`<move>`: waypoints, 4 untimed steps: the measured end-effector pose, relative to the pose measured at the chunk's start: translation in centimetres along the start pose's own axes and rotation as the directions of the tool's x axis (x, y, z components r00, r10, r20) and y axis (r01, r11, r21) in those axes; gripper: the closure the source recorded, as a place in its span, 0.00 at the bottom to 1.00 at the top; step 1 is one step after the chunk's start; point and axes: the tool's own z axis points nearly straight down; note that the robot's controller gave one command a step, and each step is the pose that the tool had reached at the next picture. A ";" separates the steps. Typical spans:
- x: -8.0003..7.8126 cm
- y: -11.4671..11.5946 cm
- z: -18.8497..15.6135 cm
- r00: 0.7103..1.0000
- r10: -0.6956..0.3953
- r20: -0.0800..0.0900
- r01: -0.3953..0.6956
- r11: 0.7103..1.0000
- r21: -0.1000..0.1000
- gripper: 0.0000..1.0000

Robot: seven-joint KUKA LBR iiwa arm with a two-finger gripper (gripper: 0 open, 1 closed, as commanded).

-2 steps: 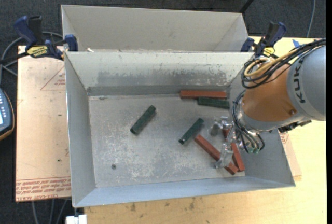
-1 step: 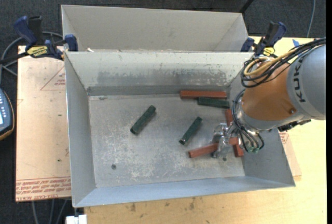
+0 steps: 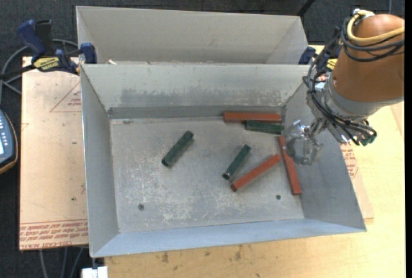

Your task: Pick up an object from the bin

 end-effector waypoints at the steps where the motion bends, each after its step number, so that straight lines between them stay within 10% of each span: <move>1: 0.1 0.0 0.2 1.000 0.002 -0.004 -0.002 1.000 -0.004 0.00; 2: -3.6 7.9 15.5 0.781 -0.625 -0.003 0.625 0.780 -0.014 0.00; 3: -6.0 1.5 15.3 0.761 -0.649 0.000 0.649 0.761 -0.001 0.00; 4: -6.0 2.0 15.3 0.758 -0.652 0.000 0.652 0.758 -0.009 1.00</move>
Offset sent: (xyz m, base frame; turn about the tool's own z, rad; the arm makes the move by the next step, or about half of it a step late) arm 0.0000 0.0000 0.0000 0.0000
